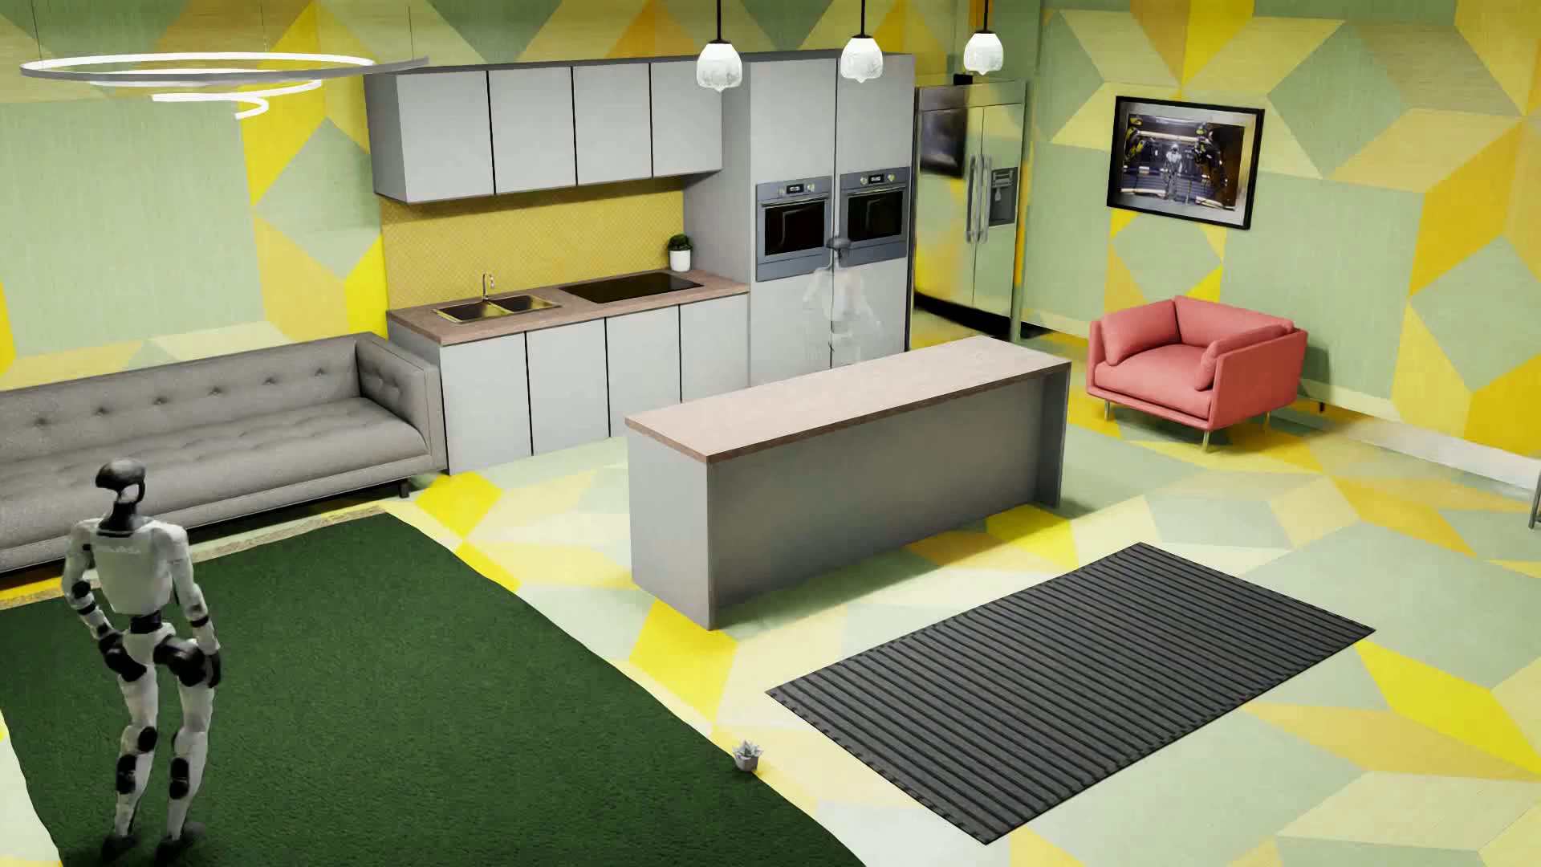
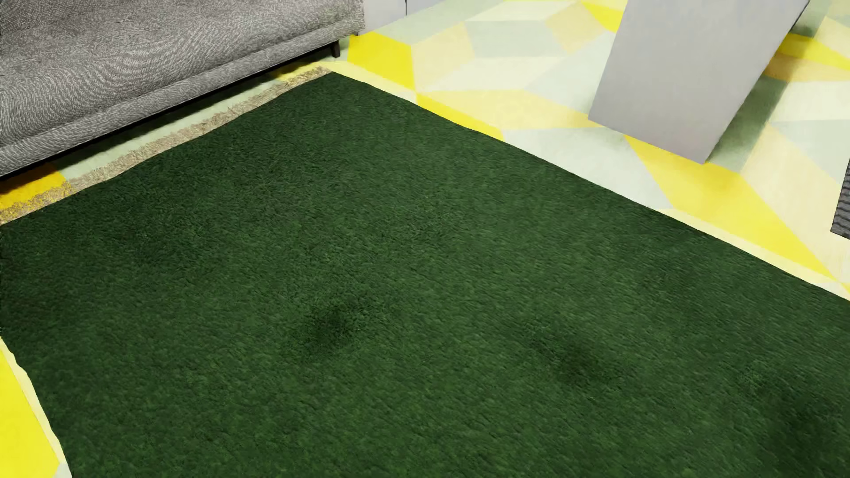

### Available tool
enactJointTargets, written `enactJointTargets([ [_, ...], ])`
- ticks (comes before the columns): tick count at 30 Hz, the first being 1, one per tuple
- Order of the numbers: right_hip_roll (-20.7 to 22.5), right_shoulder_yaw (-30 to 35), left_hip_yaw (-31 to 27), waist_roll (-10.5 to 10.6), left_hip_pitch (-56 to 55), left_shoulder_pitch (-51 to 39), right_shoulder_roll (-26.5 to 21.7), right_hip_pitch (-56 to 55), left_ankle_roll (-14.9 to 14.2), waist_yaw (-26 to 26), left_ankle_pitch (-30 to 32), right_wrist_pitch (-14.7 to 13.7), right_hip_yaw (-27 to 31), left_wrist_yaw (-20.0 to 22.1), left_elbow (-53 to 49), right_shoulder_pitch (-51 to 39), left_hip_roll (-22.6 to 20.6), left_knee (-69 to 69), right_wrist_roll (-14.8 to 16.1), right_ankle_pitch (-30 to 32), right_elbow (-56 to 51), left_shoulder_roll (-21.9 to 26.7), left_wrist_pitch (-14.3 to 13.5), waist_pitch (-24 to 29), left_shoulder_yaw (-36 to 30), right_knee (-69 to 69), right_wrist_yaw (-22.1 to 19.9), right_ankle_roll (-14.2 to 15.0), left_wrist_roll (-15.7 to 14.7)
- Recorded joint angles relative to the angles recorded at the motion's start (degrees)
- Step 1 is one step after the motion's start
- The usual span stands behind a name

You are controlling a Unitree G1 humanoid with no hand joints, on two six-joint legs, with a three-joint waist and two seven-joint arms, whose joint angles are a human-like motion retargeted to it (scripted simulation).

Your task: Walk to the armchair

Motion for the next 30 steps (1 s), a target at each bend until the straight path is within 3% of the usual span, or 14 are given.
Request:
enactJointTargets([
  [9,0.66,-2.15,0.00,0.34,0.69,-2.33,1.20,-2.70,0.00,-1.92,-3.22,0.00,0.00,0.00,-1.35,-2.24,-0.35,-0.96,0.00,6.61,-5.06,-0.98,0.00,0.64,1.46,0.37,0.00,0.00,0.00],
  [10,1.31,-0.08,0.00,0.49,0.08,-1.62,1.02,-2.68,0.00,-0.38,-4.32,0.00,0.00,0.00,-1.12,-2.01,-0.20,0.14,0.00,7.43,-5.57,-0.84,0.00,0.78,1.11,0.56,0.00,0.00,0.00],
  [13,2.47,2.34,0.00,1.09,-7.51,0.41,0.10,1.38,0.00,0.70,-6.41,0.00,0.00,0.00,0.18,-2.47,0.69,13.93,0.00,4.90,-4.76,-0.47,0.00,3.74,1.65,0.51,0.00,0.00,0.00],
  [14,2.34,1.48,0.00,1.23,-10.86,0.76,-1.81,2.79,0.00,1.25,-7.03,0.00,0.00,0.00,0.15,-1.68,0.14,19.55,0.00,3.87,-9.51,-0.64,0.00,4.99,0.97,0.44,0.00,0.00,0.00],
  [15,1.24,2.78,0.00,0.57,-13.96,1.80,-2.40,3.82,0.00,3.79,-7.38,0.00,0.00,0.00,0.43,-2.35,0.19,23.76,0.00,2.53,-9.34,-0.60,0.00,4.74,0.61,0.12,0.00,0.00,0.00],
  [18,-0.81,0.61,0.00,-1.72,-22.15,3.73,-1.34,6.76,0.00,9.11,-4.07,0.00,0.00,0.00,1.74,-5.59,0.26,19.16,0.00,-0.95,-7.50,0.68,0.00,5.53,0.07,-0.97,0.00,0.00,0.00],
  [21,-1.03,0.14,0.00,-1.58,-27.47,4.93,-1.32,14.65,0.00,10.16,1.61,0.00,0.00,0.00,5.78,-7.86,1.16,11.83,0.00,-7.75,-7.74,0.76,0.00,6.96,0.42,-1.94,0.00,0.00,0.00],
  [23,-1.32,0.28,0.00,-1.68,-29.50,5.24,-1.31,19.03,0.00,11.43,2.16,0.00,0.00,0.00,8.03,-9.26,0.95,8.18,0.00,-9.66,-6.37,0.75,0.00,7.57,1.02,-2.19,0.00,0.00,0.00],
  [24,-1.02,1.06,0.00,-1.67,-30.16,5.06,-1.14,20.90,0.00,13.42,1.40,0.00,0.00,0.00,8.49,-9.71,2.76,9.77,0.00,-8.71,-4.90,0.93,0.00,7.33,0.75,-3.31,0.00,0.00,0.00],
  [25,-2.43,4.31,0.00,-2.22,-31.03,5.08,-2.49,22.17,0.00,14.28,1.60,0.00,0.00,0.00,9.01,-8.76,1.16,11.38,0.00,-7.62,-7.27,0.97,0.00,6.81,0.11,-2.88,0.00,0.00,0.00],
  [26,-4.07,0.28,0.00,-2.91,-33.21,5.18,-0.77,21.25,0.00,15.99,-0.18,0.00,0.00,0.00,9.68,-7.75,0.57,15.95,0.00,-4.78,-4.35,0.66,0.00,5.91,0.55,-1.26,0.00,0.00,0.00],
  [27,-5.21,4.49,0.00,-4.13,-31.58,5.99,-0.80,22.24,0.00,16.57,-2.11,0.00,0.00,0.00,8.41,-7.19,-0.13,19.07,0.00,-0.09,-3.40,1.70,0.00,6.02,0.18,1.26,0.00,0.00,0.00],
  [29,-5.97,5.12,0.00,-3.23,-28.23,4.90,-1.24,15.81,0.00,15.35,-6.66,0.00,0.00,0.00,10.56,-3.67,-0.55,21.84,0.00,20.03,-3.00,0.73,0.00,4.11,-1.16,16.12,0.00,0.00,0.00],
  [30,-7.94,5.68,0.00,-3.80,-23.46,4.28,-0.62,10.73,0.00,14.83,-8.78,0.00,0.00,0.00,9.27,-3.18,-2.79,21.23,0.00,26.62,-2.55,0.85,0.00,6.35,0.26,28.79,0.00,0.00,0.00],
])
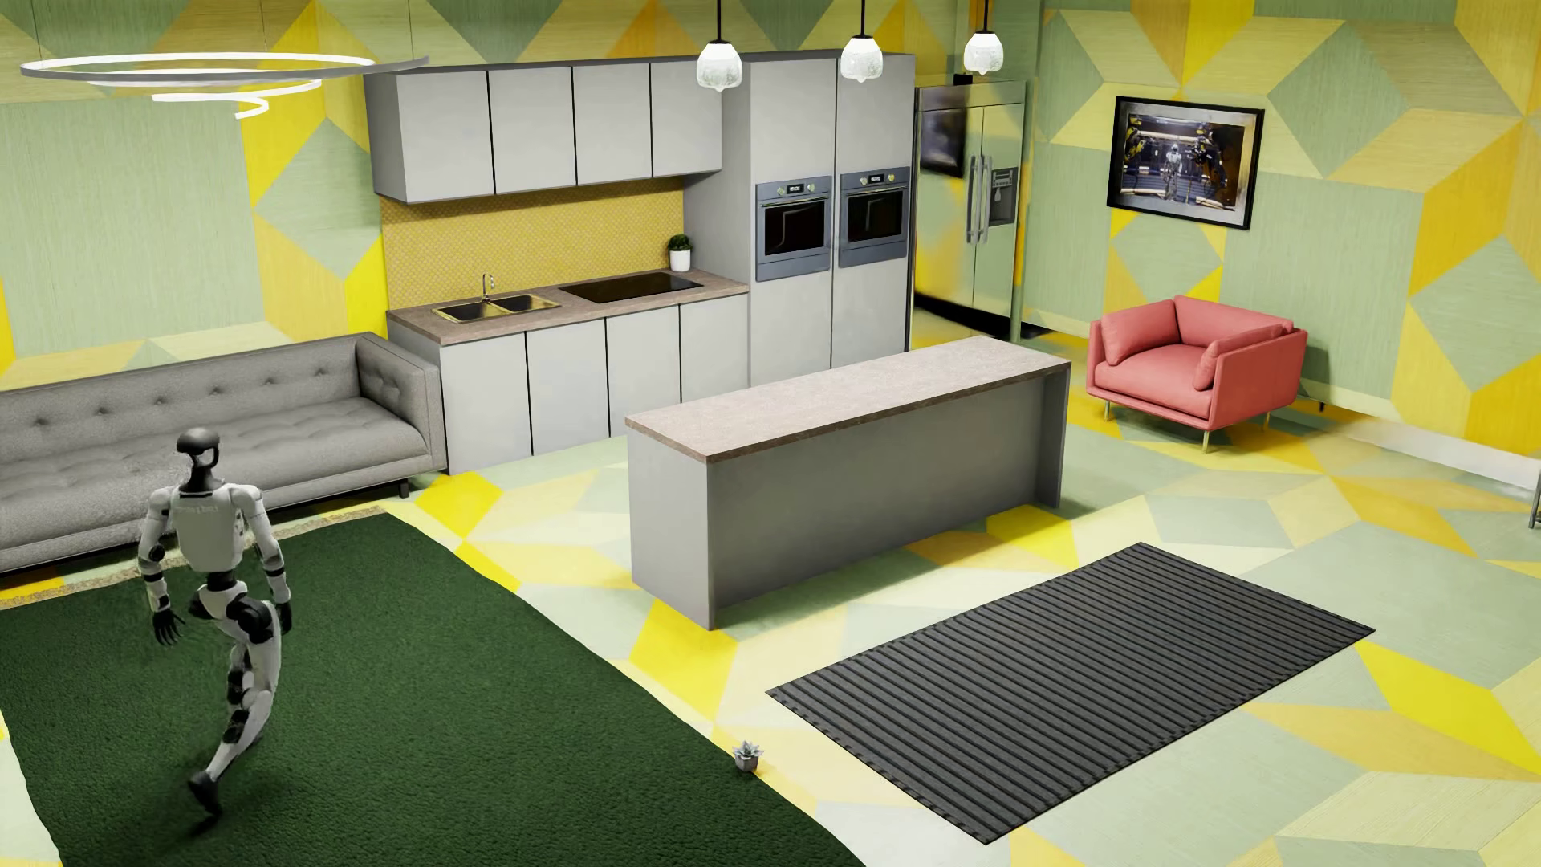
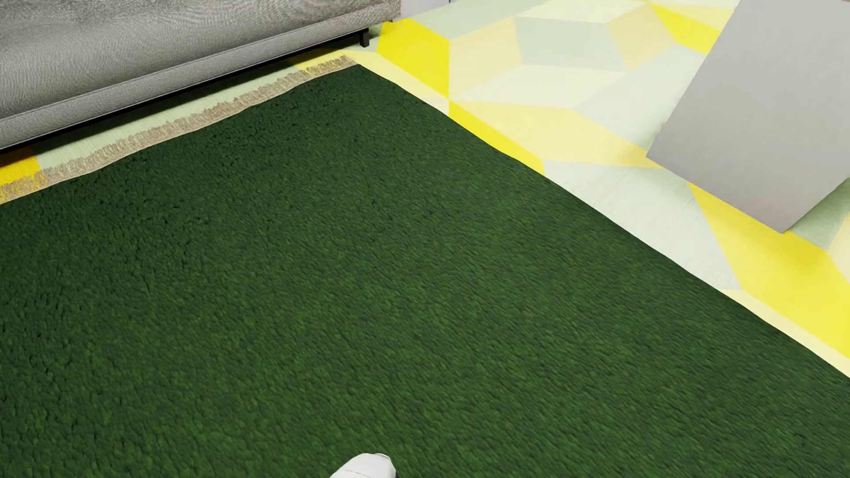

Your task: Walk to the armchair

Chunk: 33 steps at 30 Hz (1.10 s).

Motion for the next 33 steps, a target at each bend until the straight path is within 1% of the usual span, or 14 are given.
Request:
enactJointTargets([
  [3,1.73,-0.72,0.00,2.03,13.42,-1.88,-0.47,-18.22,0.00,-10.10,-2.84,0.00,0.00,0.00,-4.31,3.38,-1.58,-6.65,0.00,-2.43,0.12,-0.33,0.00,1.53,-0.49,24.08,0.00,0.00,0.00],
  [7,4.06,-2.97,0.00,4.20,32.62,-5.32,-1.87,-32.39,0.00,-22.55,-1.57,0.00,0.00,0.00,-11.65,7.72,-0.92,-20.66,0.00,8.55,-2.54,1.21,0.00,2.49,0.36,-10.93,0.00,0.00,0.00],
  [8,4.10,-4.02,0.00,4.20,36.44,-6.36,-1.66,-34.17,0.00,-24.58,-2.54,0.00,0.00,0.00,-13.30,8.17,-0.91,-22.97,0.00,1.89,-2.46,1.90,0.00,2.13,0.80,-21.12,0.00,0.00,0.00],
  [10,3.66,-3.06,0.00,4.20,41.45,-8.93,-1.65,-37.04,0.00,-26.32,-4.92,0.00,0.00,0.00,-14.74,9.29,-0.35,-23.55,0.00,-22.61,-1.89,3.03,0.00,0.51,1.32,-28.18,0.00,0.00,0.00],
  [11,3.30,-2.01,0.00,4.25,43.26,-9.44,-1.98,-37.61,0.00,-28.58,-5.40,0.00,0.00,0.00,-14.45,9.50,-0.35,-22.95,0.00,-19.82,-2.07,2.94,0.00,1.05,2.47,-28.62,0.00,0.00,0.00],
  [13,4.78,-1.55,0.00,6.47,44.47,-8.52,-1.86,-42.66,0.00,-30.07,1.97,0.00,0.00,0.00,-13.00,9.83,1.86,-18.81,0.00,7.29,-1.16,1.66,0.00,0.03,4.88,-20.41,0.00,0.00,0.00],
  [15,8.37,-0.11,0.00,7.92,38.80,-6.20,-1.59,-39.04,0.00,-26.92,24.37,0.00,0.00,0.00,-9.45,8.61,4.45,-0.02,0.00,9.72,1.46,0.22,0.00,-0.12,3.83,-14.12,0.00,0.00,0.00],
  [16,10.45,-1.23,0.00,8.49,31.29,-5.68,-1.74,-36.36,0.00,-25.15,25.32,0.00,0.00,0.00,-8.62,8.34,6.05,13.43,0.00,7.80,0.05,0.55,0.00,-0.46,1.35,-13.76,0.00,0.00,0.00],
  [19,10.72,-4.40,0.00,6.04,15.42,-3.94,-1.41,-18.81,0.00,-15.70,5.22,0.00,0.00,0.00,-8.15,3.65,5.13,27.40,0.00,-4.57,-0.91,0.45,0.00,1.90,-0.53,-20.55,0.00,0.00,0.00],
  [21,9.35,-3.52,0.00,4.34,8.70,-1.17,-3.51,-7.34,0.00,-8.70,2.98,0.00,0.00,0.00,-9.29,0.84,5.01,14.84,0.00,-14.23,-5.91,1.25,0.00,2.21,-1.01,-25.94,0.00,0.00,0.00],
  [25,6.98,-10.39,0.00,2.90,1.39,0.78,-4.77,5.90,0.00,-3.67,13.50,0.00,0.00,0.00,-6.59,-5.81,5.50,-22.70,0.00,-28.25,-9.10,1.15,0.00,-0.77,0.29,-30.43,0.00,0.00,0.00],
  [28,3.87,-12.70,0.00,1.82,0.54,1.15,-4.90,12.56,0.00,-0.62,11.94,0.00,0.00,0.00,-3.17,-4.41,3.48,-15.68,0.00,-19.97,-11.52,1.16,0.00,-0.87,-1.36,-25.18,0.00,0.00,0.00],
  [30,-0.06,-14.83,0.00,-0.65,0.98,1.73,-1.54,6.76,0.00,-0.70,11.75,0.00,0.00,0.00,0.23,-0.84,0.13,-6.01,0.00,-1.43,-7.67,0.39,0.00,-1.99,-0.17,-5.41,0.00,0.00,0.00],
  [33,-0.33,-7.02,0.00,-0.37,14.46,-0.16,-0.43,-13.88,0.00,-7.69,5.98,0.00,0.00,0.00,-0.77,0.51,-1.70,-10.06,0.00,-0.80,-4.82,0.42,0.00,-0.02,-0.97,26.88,0.00,0.00,0.00],
])
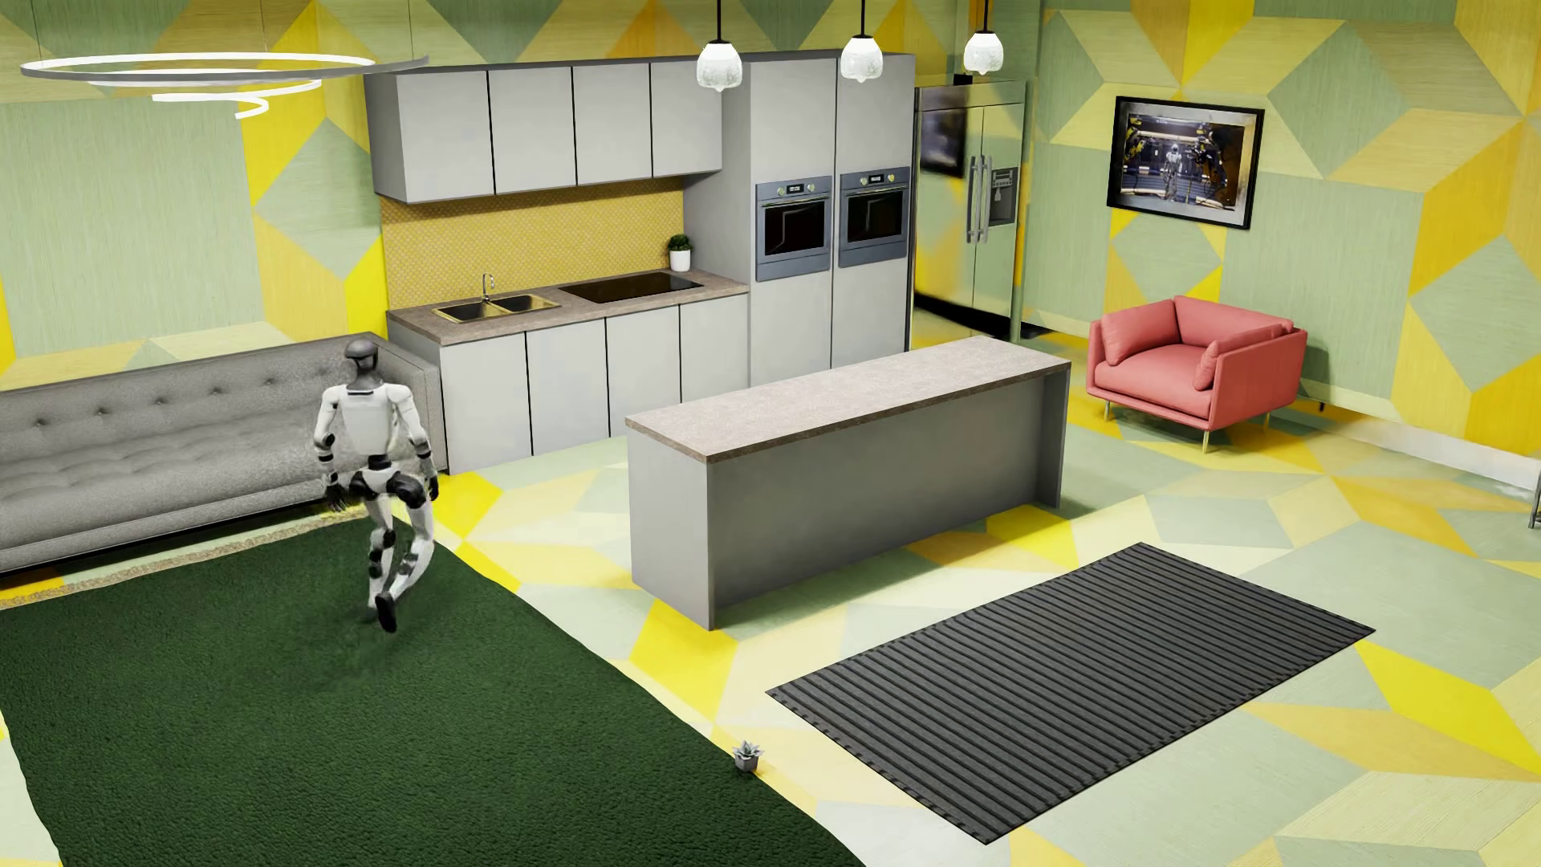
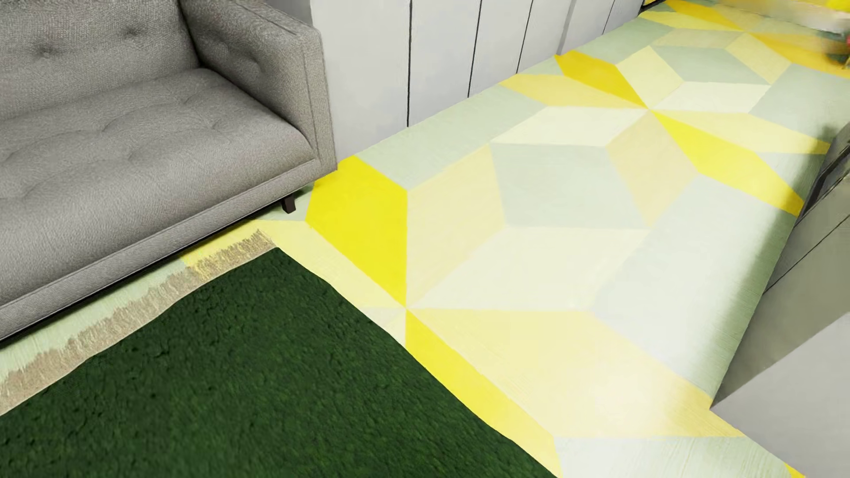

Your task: Walk to the armchair

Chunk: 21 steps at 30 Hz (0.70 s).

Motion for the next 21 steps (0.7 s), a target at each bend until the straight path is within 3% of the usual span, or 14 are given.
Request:
enactJointTargets([
  [2,1.94,1.93,0.00,2.38,9.80,-2.00,0.34,-9.19,0.00,-7.26,-0.81,0.00,0.00,0.00,-3.75,2.50,0.91,-6.17,0.00,6.54,2.76,0.93,0.00,1.51,-1.14,-13.28,0.00,0.00,0.00],
  [3,2.28,1.79,0.00,2.64,13.43,-3.40,0.33,-12.91,0.00,-9.55,-1.23,0.00,0.00,0.00,-5.41,3.72,0.90,-8.54,0.00,13.81,4.39,1.09,0.00,1.59,0.26,-26.26,0.00,0.00,0.00],
  [4,2.30,1.95,0.00,3.06,17.31,-4.07,-0.17,-15.03,0.00,-11.21,-1.87,0.00,0.00,0.00,-9.04,5.00,0.80,-10.81,0.00,15.20,4.83,1.79,0.00,1.39,1.29,-39.50,0.00,0.00,0.00],
  [6,2.94,3.78,0.00,3.62,22.46,-5.51,-0.76,-17.21,0.00,-13.48,-4.59,0.00,0.00,0.00,-13.79,6.68,1.72,-11.68,0.00,-12.21,6.34,3.03,0.00,0.40,4.75,-53.28,0.00,0.00,0.00],
  [7,3.26,5.62,0.00,4.11,24.51,-5.45,-1.81,-18.72,0.00,-14.30,-5.46,0.00,0.00,0.00,-14.69,7.73,1.89,-11.02,0.00,-13.51,5.13,3.41,0.00,0.22,6.15,-53.69,0.00,0.00,0.00],
  [9,5.56,5.57,0.00,5.39,27.39,-3.16,-2.25,-19.07,0.00,-14.87,1.04,0.00,0.00,0.00,-15.09,10.02,3.00,-5.32,0.00,1.89,5.27,2.96,0.00,-0.45,10.04,-48.70,0.00,0.00,0.00],
  [10,8.21,5.98,0.00,6.77,22.73,-2.41,-2.10,-18.60,0.00,-13.91,11.05,0.00,0.00,0.00,-12.78,10.53,5.62,6.74,0.00,6.43,6.02,2.24,0.00,-1.26,9.80,-45.74,0.00,0.00,0.00],
  [11,9.79,6.63,0.00,6.88,16.79,-1.64,-2.02,-16.26,0.00,-11.62,15.47,0.00,0.00,0.00,-10.39,10.28,6.21,21.00,0.00,5.62,7.16,2.09,0.00,-1.29,8.86,-43.01,0.00,0.00,0.00],
  [12,11.36,6.25,0.00,8.38,10.58,-1.48,-2.49,-11.44,0.00,-10.33,8.20,0.00,0.00,0.00,-8.79,9.92,7.85,31.80,0.00,2.02,6.00,1.84,0.00,-0.07,8.02,-43.72,0.00,0.00,0.00],
  [13,11.22,6.19,0.00,8.40,4.98,-1.84,-2.54,-5.06,0.00,-8.67,2.06,0.00,0.00,0.00,-7.42,9.00,7.47,34.98,0.00,-2.22,5.47,1.43,0.00,1.31,6.01,-46.37,0.00,0.00,0.00],
  [15,10.07,6.12,0.00,6.66,-2.23,-0.51,-3.10,4.72,0.00,-1.84,-2.42,0.00,0.00,0.00,-5.77,5.61,6.11,22.72,0.00,-9.26,5.67,1.28,0.00,2.17,2.71,-49.52,0.00,0.00,0.00],
  [18,8.28,0.39,0.00,3.67,-10.15,3.05,-3.68,14.96,0.00,3.95,2.43,0.00,0.00,0.00,-6.06,1.42,5.50,-8.95,0.00,-21.76,1.32,2.25,0.00,0.43,4.88,-55.24,0.00,0.00,0.00],
  [19,7.38,-2.17,0.00,3.05,-12.47,3.80,-4.15,18.03,0.00,5.26,3.98,0.00,0.00,0.00,-5.74,1.09,6.15,-12.78,0.00,-24.33,-0.99,2.35,0.00,-0.30,5.80,-55.83,0.00,0.00,0.00],
  [21,6.67,-2.27,0.00,0.72,-14.76,5.62,-4.33,22.74,0.00,9.42,7.28,0.00,0.00,0.00,-4.74,0.30,7.64,-6.68,0.00,-26.97,-2.11,3.38,0.00,-0.83,5.03,-52.12,0.00,0.00,0.00],
])
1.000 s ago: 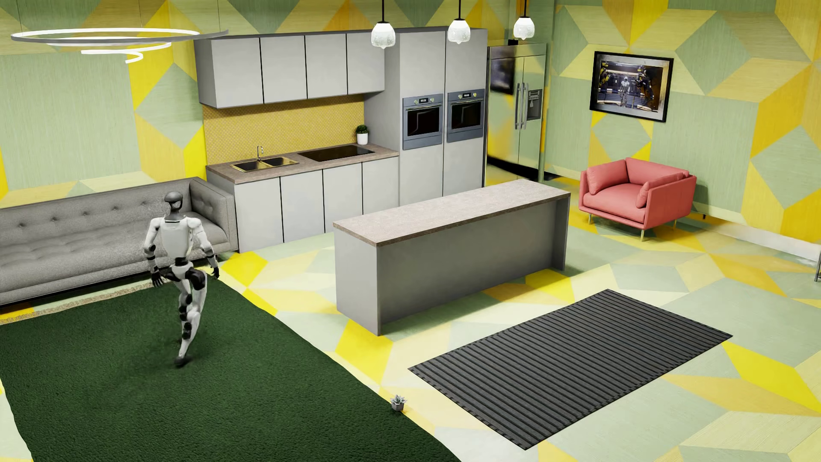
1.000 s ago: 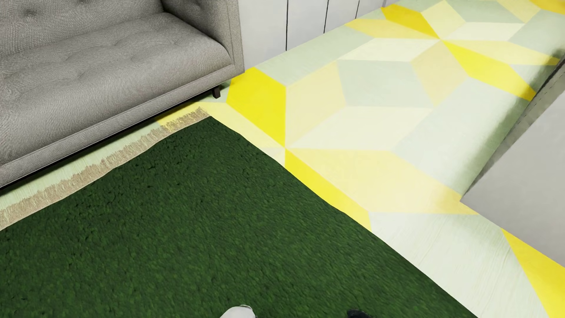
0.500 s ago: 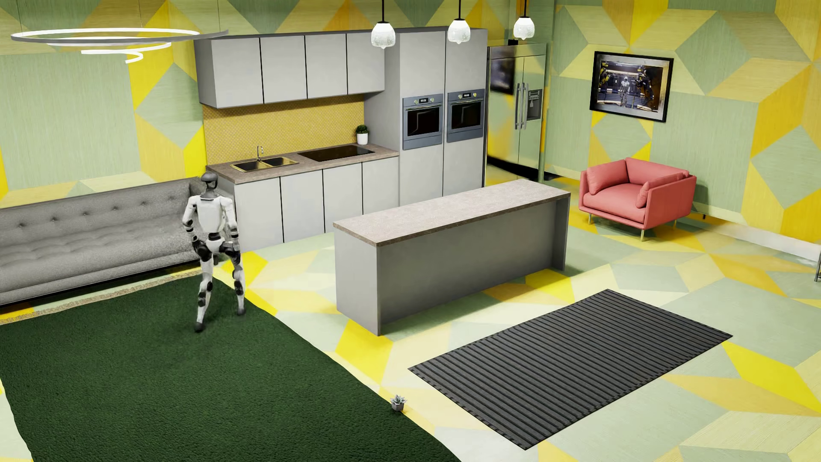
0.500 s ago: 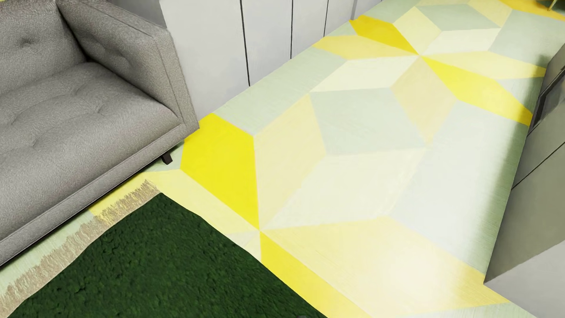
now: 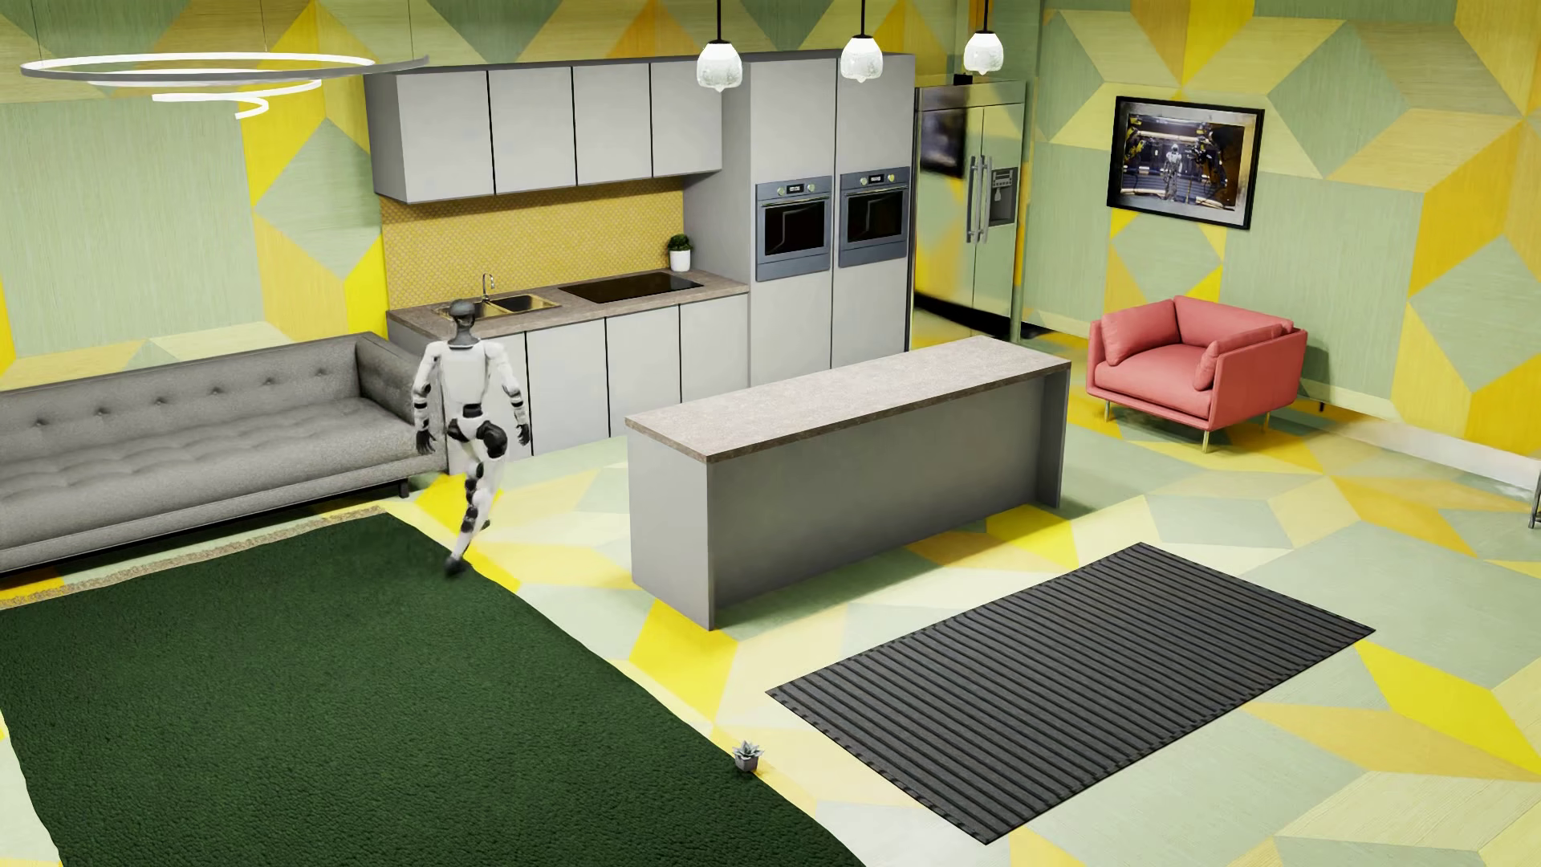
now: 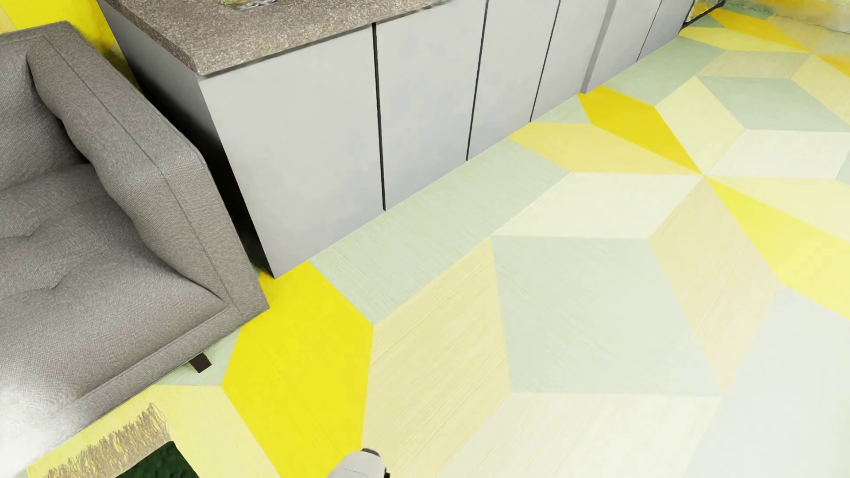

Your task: Walk to the armchair

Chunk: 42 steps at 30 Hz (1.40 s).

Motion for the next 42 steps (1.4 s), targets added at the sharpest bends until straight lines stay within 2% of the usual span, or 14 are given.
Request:
enactJointTargets([
  [4,-4.12,2.17,0.00,-4.57,5.24,-1.77,2.90,-14.71,0.00,-3.08,-4.39,0.00,0.00,0.00,5.87,-0.05,-2.67,13.59,0.00,34.01,2.12,-1.58,0.00,1.10,0.18,40.52,0.00,0.00,0.00],
  [9,-3.98,5.45,0.00,1.10,30.80,-1.53,4.47,-42.15,0.00,-18.54,-12.05,0.00,0.00,0.00,-4.61,5.57,2.25,-0.28,0.00,38.29,6.01,-2.21,0.00,1.23,-1.94,21.39,0.00,0.00,0.00],
  [13,-10.64,5.47,0.00,1.70,44.12,-5.56,1.96,-51.65,0.00,-32.58,-15.82,0.00,0.00,0.00,-9.95,11.59,2.46,-2.60,0.00,7.41,8.63,1.54,0.00,0.86,-2.63,-0.52,0.00,0.00,0.00],
  [14,-12.09,4.84,0.00,2.65,46.81,-6.49,1.79,-53.79,0.00,-34.89,-13.05,0.00,0.00,0.00,-9.02,13.50,3.58,-2.56,0.00,17.34,10.68,1.70,0.00,0.37,-2.52,0.71,0.00,0.00,0.00],
  [15,-11.18,6.51,0.00,4.15,48.14,-6.53,1.58,-58.05,0.00,-34.67,-7.01,0.00,0.00,0.00,-8.65,14.58,5.15,-1.17,0.00,34.41,12.16,1.37,0.00,-0.27,-0.67,6.90,0.00,0.00,0.00],
  [16,-7.36,9.04,0.00,7.53,46.23,-6.23,1.67,-60.03,0.00,-33.52,3.21,0.00,0.00,0.00,-7.14,14.30,7.62,3.61,0.00,39.59,14.63,0.31,0.00,-0.95,0.40,12.31,0.00,0.00,0.00],
  [18,-2.23,10.65,0.00,7.93,36.86,-5.69,1.44,-56.13,0.00,-29.77,14.67,0.00,0.00,0.00,-3.16,12.63,5.70,22.45,0.00,34.61,15.08,-0.39,0.00,-0.87,-0.94,17.83,0.00,0.00,0.00],
  [22,6.23,5.88,0.00,6.06,12.51,-4.49,1.76,-32.72,0.00,-18.58,-10.21,0.00,0.00,0.00,-1.96,6.26,0.74,43.57,0.00,22.28,6.75,-1.54,0.00,1.17,-4.28,8.90,0.00,0.00,0.00],
  [27,0.76,-4.42,0.00,2.53,1.82,-1.67,0.66,-4.90,0.00,-4.20,-7.11,0.00,0.00,0.00,-3.45,-3.26,0.68,-4.16,0.00,1.81,-8.50,-1.37,0.00,1.73,-3.25,-4.36,0.00,0.00,0.00],
  [31,-5.20,-9.10,0.00,1.51,-5.93,-0.52,1.00,5.47,0.00,0.21,-4.30,0.00,0.00,0.00,-0.78,-4.35,1.85,4.23,0.00,3.54,-13.23,-1.57,0.00,-0.73,-2.58,0.59,0.00,0.00,0.00],
  [34,-8.76,-4.57,0.00,-2.02,-0.98,-2.75,3.73,-3.00,0.00,-1.95,-8.24,0.00,0.00,0.00,7.01,-0.72,-5.46,16.86,0.00,33.83,-3.57,-2.38,0.00,-0.86,-3.30,30.59,0.00,0.00,0.00],
  [37,-5.31,2.63,0.00,0.74,15.82,-5.21,3.99,-22.12,0.00,-10.33,-10.18,0.00,0.00,0.00,3.64,1.48,-7.46,7.83,0.00,25.93,4.46,-2.97,0.00,0.35,-3.75,52.71,0.00,0.00,0.00],
  [41,-3.33,6.10,0.00,4.14,34.70,-9.18,2.49,-38.85,0.00,-22.92,-9.82,0.00,0.00,0.00,-8.24,9.48,-5.66,-2.81,0.00,42.97,9.01,-1.34,0.00,1.16,-1.18,16.65,0.00,0.00,0.00],
  [42,-3.85,6.21,0.00,4.04,37.41,-11.05,2.33,-40.39,0.00,-24.78,-10.71,0.00,0.00,0.00,-10.13,10.88,-5.78,-4.28,0.00,33.20,9.42,-0.75,0.00,0.68,-0.96,3.79,0.00,0.00,0.00],
])
